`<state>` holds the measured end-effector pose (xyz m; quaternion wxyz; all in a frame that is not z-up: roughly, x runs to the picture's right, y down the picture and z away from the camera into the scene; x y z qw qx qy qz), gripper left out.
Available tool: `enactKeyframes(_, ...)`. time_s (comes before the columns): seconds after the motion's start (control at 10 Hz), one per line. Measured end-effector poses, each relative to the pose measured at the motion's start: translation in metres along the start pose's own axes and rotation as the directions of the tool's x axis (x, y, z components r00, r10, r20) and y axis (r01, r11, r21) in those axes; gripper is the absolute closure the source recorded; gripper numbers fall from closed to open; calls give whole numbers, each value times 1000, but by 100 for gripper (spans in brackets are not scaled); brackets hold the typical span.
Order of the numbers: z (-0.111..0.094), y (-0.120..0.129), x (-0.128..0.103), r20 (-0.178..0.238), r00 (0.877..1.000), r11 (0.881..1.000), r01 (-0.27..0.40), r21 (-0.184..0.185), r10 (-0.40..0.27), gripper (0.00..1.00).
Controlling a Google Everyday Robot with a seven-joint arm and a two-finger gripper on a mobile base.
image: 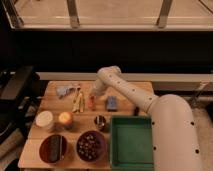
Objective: Place pepper in table surface
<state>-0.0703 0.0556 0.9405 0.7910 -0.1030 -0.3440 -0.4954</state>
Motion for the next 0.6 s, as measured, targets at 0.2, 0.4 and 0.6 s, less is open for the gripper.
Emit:
enactKeyframes(0.2, 4, 4, -2, 11, 1000, 1000, -10, 0, 10, 21)
enactKeyframes(0.4, 5, 5, -4, 23, 1000, 1000, -20, 2, 20, 21)
enactKeyframes(0.6, 4, 6, -4, 23, 1000, 1000, -18, 3, 18, 21)
